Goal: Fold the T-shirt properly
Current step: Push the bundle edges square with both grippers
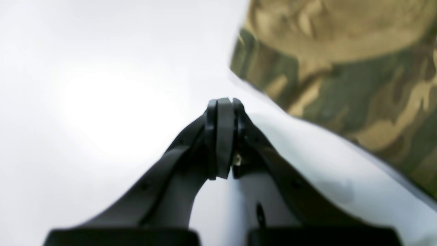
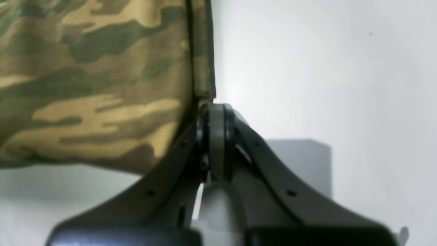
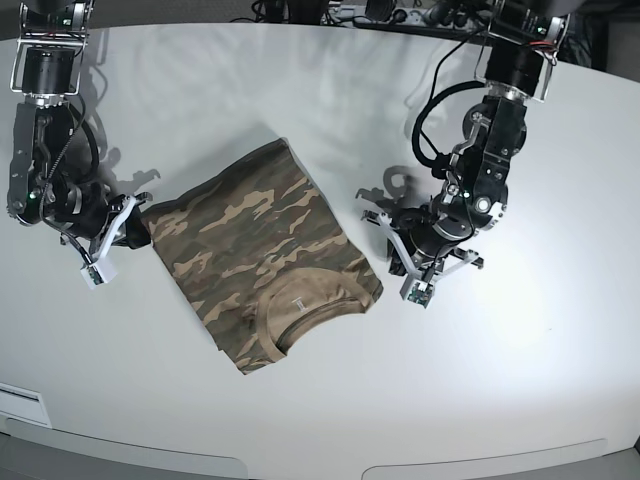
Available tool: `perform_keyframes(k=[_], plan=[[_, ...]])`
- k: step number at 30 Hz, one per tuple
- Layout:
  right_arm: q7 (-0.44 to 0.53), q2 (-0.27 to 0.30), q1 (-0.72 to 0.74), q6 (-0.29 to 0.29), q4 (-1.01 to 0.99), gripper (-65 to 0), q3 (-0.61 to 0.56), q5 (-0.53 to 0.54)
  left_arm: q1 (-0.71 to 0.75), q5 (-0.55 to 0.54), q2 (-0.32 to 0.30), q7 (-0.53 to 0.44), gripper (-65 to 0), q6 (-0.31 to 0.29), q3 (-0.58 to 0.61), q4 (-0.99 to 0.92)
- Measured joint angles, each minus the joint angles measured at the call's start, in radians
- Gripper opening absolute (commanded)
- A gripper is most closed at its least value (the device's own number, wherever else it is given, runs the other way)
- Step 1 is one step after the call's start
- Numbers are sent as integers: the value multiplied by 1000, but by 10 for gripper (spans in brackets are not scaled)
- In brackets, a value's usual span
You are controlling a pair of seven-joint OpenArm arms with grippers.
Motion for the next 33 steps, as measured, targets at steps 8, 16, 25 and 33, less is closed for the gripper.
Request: perform_keyframes(k=[8,16,25,33], plan=[[-29,0,-4,0,0,-650,-13,19,-78,-5,43,-208,-650,-84,-7,-254],[-45,3,-82,0,18,-650,-8,169,-288,-35,120,-341,-650,-257,-12,-616],[-46,-32,-230,0,180,-650,-8,179,-341,-21,254,-315,-650,-319,-9,-670],[-36,-39,-330,5,294,-650,-9,101,-388,4,307,-284,-650,-333,-5,-676]])
